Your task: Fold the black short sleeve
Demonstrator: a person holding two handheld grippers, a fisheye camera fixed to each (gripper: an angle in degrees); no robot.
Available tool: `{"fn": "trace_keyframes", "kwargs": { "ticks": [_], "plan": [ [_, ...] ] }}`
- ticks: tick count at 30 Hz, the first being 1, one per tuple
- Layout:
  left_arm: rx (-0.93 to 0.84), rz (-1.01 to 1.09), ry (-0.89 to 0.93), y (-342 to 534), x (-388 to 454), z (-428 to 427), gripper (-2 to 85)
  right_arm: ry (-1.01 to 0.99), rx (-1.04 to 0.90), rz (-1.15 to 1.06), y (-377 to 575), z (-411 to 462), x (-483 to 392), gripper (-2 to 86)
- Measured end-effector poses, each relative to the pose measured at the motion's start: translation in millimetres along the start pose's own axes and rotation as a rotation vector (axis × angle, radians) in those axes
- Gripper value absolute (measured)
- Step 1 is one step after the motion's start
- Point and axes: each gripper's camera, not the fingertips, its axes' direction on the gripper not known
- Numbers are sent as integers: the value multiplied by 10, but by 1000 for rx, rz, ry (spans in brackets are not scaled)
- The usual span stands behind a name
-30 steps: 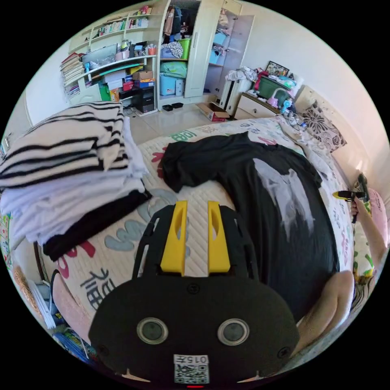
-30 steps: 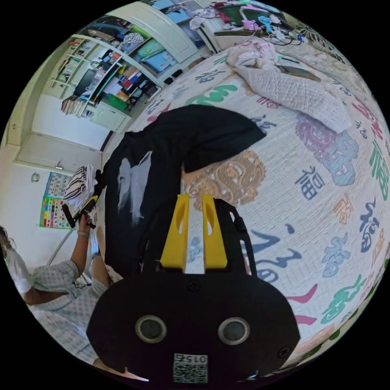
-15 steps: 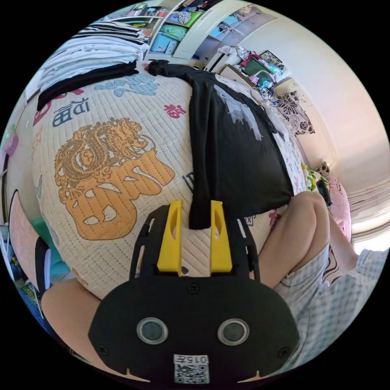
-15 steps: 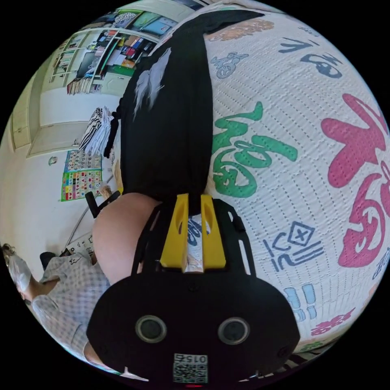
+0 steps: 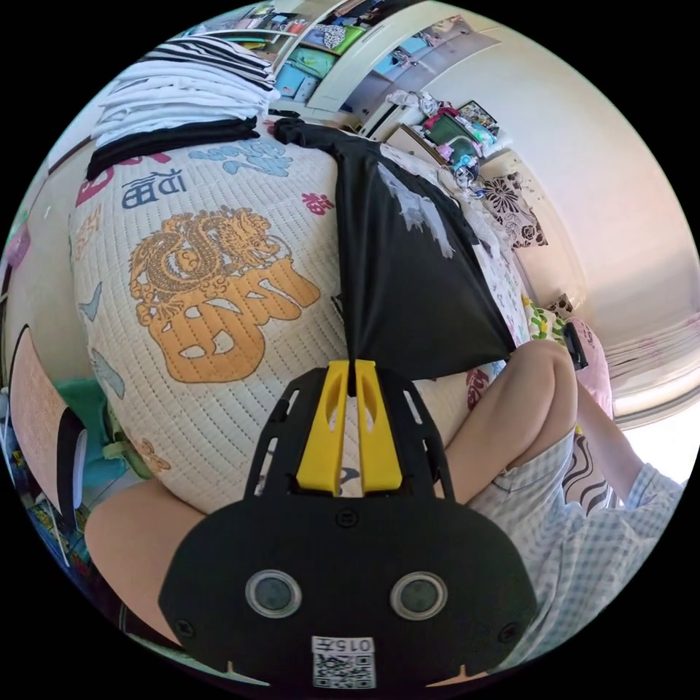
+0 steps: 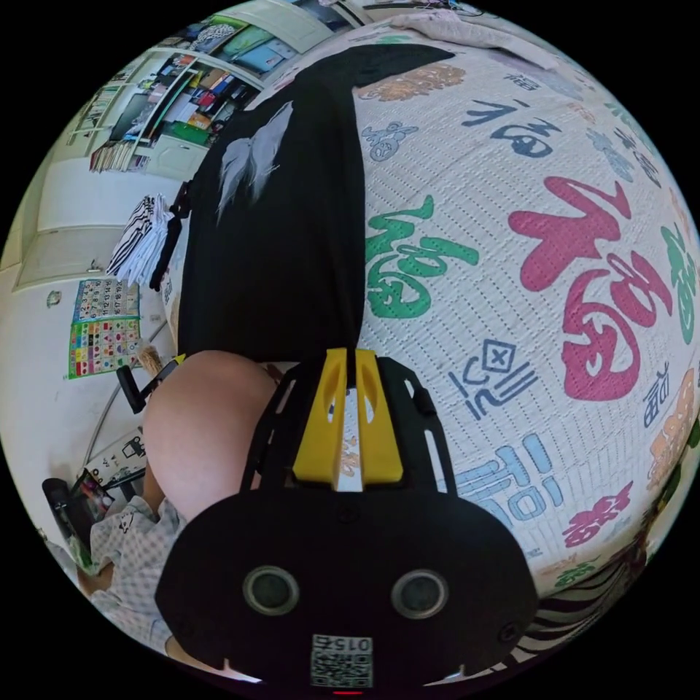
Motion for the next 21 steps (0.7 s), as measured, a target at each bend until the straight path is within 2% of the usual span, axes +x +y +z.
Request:
{"fn": "trace_keyframes", "kwargs": {
  "ticks": [4, 9, 13, 17, 21],
  "plan": [
    [-46, -20, -53, 95, -1, 279, 1, 99, -51, -32, 32, 108, -69, 8],
    [-87, 9, -121, 138, 83, 608, 6, 72, -9, 44, 78, 267, 34, 17],
    [-103, 199, -344, 205, 519, 927, 5, 127, 67, -23, 178, 332, -16, 29],
    [-78, 311, -549, 323, 852, 1335, 3, 58, 67, -10, 173, 326, 96, 36],
    [-99, 270, -519, 273, 837, 1543, 1, 116, 81, -109, 141, 359, -64, 41]
  ]
}}
